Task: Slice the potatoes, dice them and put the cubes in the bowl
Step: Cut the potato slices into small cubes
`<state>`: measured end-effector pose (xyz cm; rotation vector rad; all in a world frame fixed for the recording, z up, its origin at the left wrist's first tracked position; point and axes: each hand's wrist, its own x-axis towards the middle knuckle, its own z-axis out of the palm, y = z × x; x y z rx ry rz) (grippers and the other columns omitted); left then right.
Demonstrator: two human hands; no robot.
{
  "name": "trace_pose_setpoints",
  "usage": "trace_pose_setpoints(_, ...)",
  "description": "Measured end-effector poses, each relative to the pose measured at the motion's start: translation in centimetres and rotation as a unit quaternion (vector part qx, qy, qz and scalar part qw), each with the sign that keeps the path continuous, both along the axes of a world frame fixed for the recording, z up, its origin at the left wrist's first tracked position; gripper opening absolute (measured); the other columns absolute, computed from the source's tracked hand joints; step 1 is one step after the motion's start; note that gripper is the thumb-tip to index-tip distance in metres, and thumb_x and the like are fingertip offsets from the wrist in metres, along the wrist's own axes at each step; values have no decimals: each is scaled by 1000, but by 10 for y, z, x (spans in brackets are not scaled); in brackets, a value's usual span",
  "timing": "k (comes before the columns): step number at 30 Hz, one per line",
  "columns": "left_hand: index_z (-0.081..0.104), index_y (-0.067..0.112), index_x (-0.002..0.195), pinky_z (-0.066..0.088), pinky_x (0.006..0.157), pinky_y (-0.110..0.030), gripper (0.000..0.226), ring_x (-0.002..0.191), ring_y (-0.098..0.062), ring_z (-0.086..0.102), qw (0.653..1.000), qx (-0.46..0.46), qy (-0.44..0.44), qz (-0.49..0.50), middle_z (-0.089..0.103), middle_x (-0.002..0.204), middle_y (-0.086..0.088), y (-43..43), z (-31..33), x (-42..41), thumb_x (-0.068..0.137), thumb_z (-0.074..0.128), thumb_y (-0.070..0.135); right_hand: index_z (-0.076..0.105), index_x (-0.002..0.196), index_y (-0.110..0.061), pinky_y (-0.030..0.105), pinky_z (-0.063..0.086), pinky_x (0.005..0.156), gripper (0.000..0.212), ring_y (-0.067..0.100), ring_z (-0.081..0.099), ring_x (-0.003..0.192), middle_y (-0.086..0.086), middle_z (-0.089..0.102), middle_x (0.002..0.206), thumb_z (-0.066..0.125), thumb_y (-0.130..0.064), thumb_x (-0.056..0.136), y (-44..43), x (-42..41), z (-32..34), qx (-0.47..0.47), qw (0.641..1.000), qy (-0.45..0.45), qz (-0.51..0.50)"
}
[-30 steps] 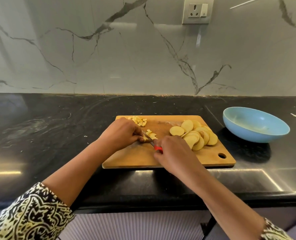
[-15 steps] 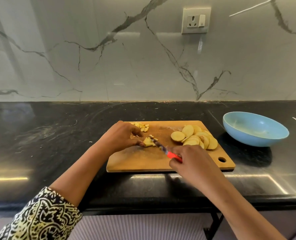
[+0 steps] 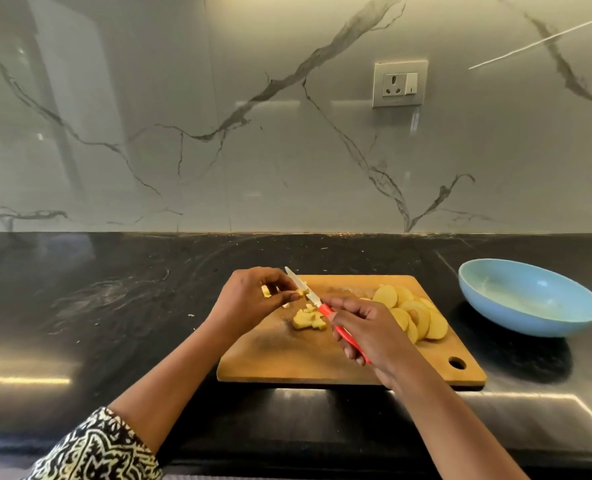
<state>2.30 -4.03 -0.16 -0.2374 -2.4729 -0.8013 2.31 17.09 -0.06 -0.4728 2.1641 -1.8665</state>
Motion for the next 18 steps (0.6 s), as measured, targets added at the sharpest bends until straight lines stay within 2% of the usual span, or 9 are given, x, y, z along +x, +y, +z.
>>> trace_pose_setpoints(5, 71, 27, 93, 55, 64, -32, 15, 76, -8, 60, 995, -68, 66, -33, 65, 86, 11, -2, -2, -2, 78, 73, 31, 66, 105, -32, 16, 34, 38, 18, 6, 48, 43, 1, 60, 64, 59, -20, 94, 3, 0, -1, -20, 999, -22, 11)
trace_pose_setpoints(11, 75, 25, 94, 55, 60, -34, 27, 84, -11, 58, 985, -109, 106, -87, 63, 94, 12, -3, -3, -3, 82, 63, 46, 67, 104, -32, 16, 33, 39, 19, 5, 47, 44, 0, 59, 64, 58, -19, 94, 5, 1, -1, 0, 999, -33, 28)
trace_pose_setpoints(14, 76, 25, 94, 56, 59, -34, 32, 84, -10, 58, 980, -125, 118, -103, 65, 93, 9, -7, -6, -4, 85, 55, 48, 68, 105, -31, 17, 31, 39, 20, 5, 45, 43, 2, 58, 65, 57, -17, 95, 5, 1, -1, 3, 999, -36, 33)
trace_pose_setpoints(18, 75, 28, 94, 56, 60, -33, 31, 89, -8, 55, 979, -134, 109, -111, 64, 95, 11, -8, -7, -6, 83, 55, 49, 69, 108, -28, 17, 31, 39, 22, 5, 45, 43, 3, 59, 66, 58, -16, 94, 6, 0, -2, 18, 998, -42, 39)
